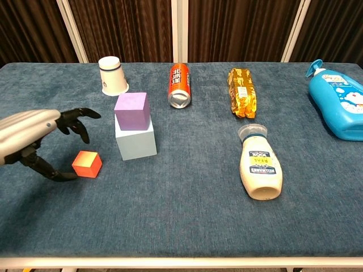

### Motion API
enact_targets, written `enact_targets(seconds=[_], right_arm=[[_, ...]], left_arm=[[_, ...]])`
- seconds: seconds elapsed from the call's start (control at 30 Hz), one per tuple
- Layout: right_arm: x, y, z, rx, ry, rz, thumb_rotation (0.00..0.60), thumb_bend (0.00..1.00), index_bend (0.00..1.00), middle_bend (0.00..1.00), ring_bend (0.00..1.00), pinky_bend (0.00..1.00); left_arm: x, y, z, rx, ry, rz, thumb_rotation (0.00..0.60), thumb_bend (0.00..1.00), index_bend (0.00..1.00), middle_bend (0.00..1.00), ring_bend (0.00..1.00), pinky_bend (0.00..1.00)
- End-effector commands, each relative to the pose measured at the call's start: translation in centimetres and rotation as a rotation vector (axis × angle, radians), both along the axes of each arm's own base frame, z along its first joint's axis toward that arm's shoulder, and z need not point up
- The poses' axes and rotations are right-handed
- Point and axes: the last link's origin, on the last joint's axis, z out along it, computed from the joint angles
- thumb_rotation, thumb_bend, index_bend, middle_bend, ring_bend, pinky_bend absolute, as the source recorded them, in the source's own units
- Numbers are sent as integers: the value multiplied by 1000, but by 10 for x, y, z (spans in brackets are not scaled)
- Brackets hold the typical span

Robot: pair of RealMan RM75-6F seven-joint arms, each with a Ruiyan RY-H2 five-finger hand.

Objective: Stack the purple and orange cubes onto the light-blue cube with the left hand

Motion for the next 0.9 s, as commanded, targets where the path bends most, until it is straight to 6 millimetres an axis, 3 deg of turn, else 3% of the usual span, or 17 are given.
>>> enact_targets(seconds=[0.03,0.43,0.9], right_arm=[[0,0,0,0,0,-1,600,233,39,110,0,0],[-1,0,1,-7,-3,2,600,233,39,116,0,0],[0,-1,2,-8,-2,-1,600,232,39,116,0,0]], left_arm=[[2,2,-4,-13,-2,-10,600,208,190,457,293,289],[-2,5,-12,-19,15,13,600,309,212,503,306,300],[-3,5,-11,-9,16,12,600,337,247,584,340,321]])
